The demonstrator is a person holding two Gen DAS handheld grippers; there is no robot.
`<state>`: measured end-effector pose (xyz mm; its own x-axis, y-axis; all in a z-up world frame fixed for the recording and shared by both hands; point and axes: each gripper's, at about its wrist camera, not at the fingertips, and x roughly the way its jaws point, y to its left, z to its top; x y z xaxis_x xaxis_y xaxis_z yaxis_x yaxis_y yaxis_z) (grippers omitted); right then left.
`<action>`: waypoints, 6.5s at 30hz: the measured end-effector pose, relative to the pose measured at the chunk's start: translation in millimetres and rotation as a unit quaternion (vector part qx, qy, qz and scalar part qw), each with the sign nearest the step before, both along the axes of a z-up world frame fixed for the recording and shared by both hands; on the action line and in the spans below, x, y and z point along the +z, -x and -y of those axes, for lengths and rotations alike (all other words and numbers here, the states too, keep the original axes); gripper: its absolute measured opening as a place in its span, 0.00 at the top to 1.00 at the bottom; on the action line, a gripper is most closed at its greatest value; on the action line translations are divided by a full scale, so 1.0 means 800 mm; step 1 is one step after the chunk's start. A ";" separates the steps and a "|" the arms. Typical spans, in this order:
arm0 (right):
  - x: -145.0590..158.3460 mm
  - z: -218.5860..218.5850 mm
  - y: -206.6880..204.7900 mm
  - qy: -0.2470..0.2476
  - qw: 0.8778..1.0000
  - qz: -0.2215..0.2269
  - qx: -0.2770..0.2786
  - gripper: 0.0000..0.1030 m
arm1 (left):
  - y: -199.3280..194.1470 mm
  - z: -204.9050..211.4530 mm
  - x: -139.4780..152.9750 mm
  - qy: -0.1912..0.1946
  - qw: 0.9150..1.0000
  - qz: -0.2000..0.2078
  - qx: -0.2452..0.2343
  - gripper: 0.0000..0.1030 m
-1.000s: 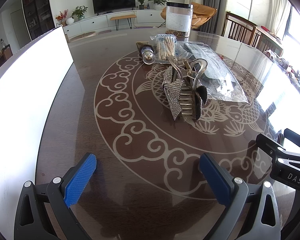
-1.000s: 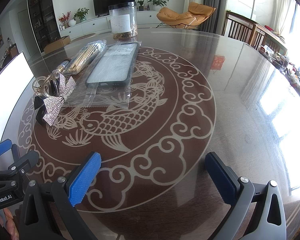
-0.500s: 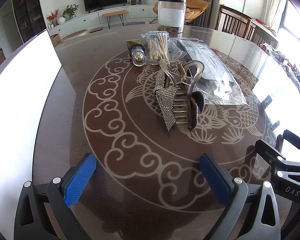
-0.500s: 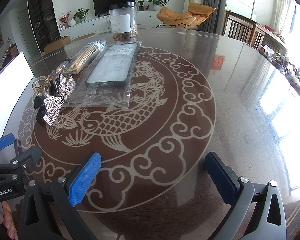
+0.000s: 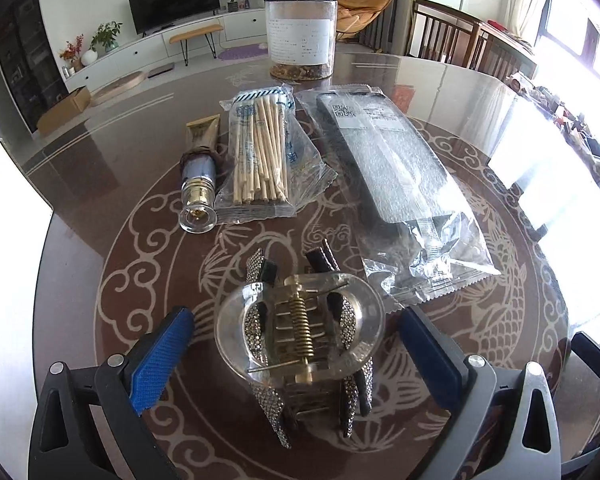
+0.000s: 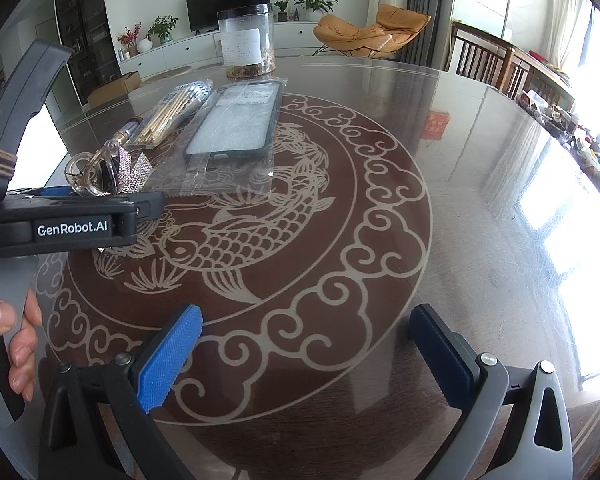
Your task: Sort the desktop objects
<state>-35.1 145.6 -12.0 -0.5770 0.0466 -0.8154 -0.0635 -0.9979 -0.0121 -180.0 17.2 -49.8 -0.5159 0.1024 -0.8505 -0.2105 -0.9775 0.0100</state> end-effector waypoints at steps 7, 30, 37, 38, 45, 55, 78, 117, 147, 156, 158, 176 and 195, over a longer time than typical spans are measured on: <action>0.000 0.000 0.000 0.000 1.000 0.000 0.000 0.00 | -0.032 0.014 0.013 0.014 0.999 -0.031 -0.001 0.46; 0.001 0.001 0.003 0.001 1.000 0.000 0.003 0.00 | -0.128 0.062 0.003 -0.009 0.998 -0.053 0.034 0.46; 0.048 -0.002 0.086 0.118 0.992 -0.020 0.041 0.00 | -0.129 0.064 0.003 -0.012 0.998 -0.053 0.033 0.46; 0.054 0.002 0.112 0.120 0.992 -0.011 0.044 0.00 | -0.129 0.064 0.003 -0.012 0.998 -0.053 0.033 0.46; 0.027 0.030 0.255 0.099 0.994 0.049 0.023 0.05 | -0.130 0.064 0.003 -0.013 0.998 -0.054 0.033 0.46; 0.007 0.064 0.256 0.006 0.998 0.022 0.064 0.22 | -0.130 0.064 0.003 -0.012 0.998 -0.054 0.032 0.46; 0.006 -0.001 -0.036 0.003 1.000 0.006 0.012 0.00 | -0.119 0.065 -0.004 -0.004 0.999 -0.026 0.040 0.02; 0.003 0.000 -0.033 0.002 1.000 0.000 0.015 0.00 | -0.119 0.066 -0.005 -0.004 0.999 -0.023 0.043 0.00; 0.003 0.000 -0.033 0.002 1.000 0.000 0.015 0.00 | -0.119 0.066 -0.005 -0.004 0.999 -0.023 0.043 0.00; 0.003 0.000 -0.033 0.002 1.000 0.000 0.015 0.00 | -0.119 0.066 -0.005 -0.004 0.999 -0.023 0.043 0.00; 0.003 0.000 -0.033 0.002 1.000 0.000 0.015 0.00 | -0.119 0.066 -0.005 -0.004 0.999 -0.023 0.043 0.00; 0.012 -0.005 -0.026 0.011 0.999 0.006 0.047 0.24 | -0.126 0.062 0.005 -0.007 0.999 -0.032 0.024 0.39; 0.164 0.077 -0.027 0.217 0.968 -0.058 0.113 0.25 | -0.237 0.216 0.195 -0.128 0.980 -0.131 0.076 0.47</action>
<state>-13.3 84.2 119.3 -0.6216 -0.4249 -0.6581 0.1820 -0.8955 0.4063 9.6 -155.3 106.5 -0.7383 0.2003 -0.6440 -0.0854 -0.9750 -0.2053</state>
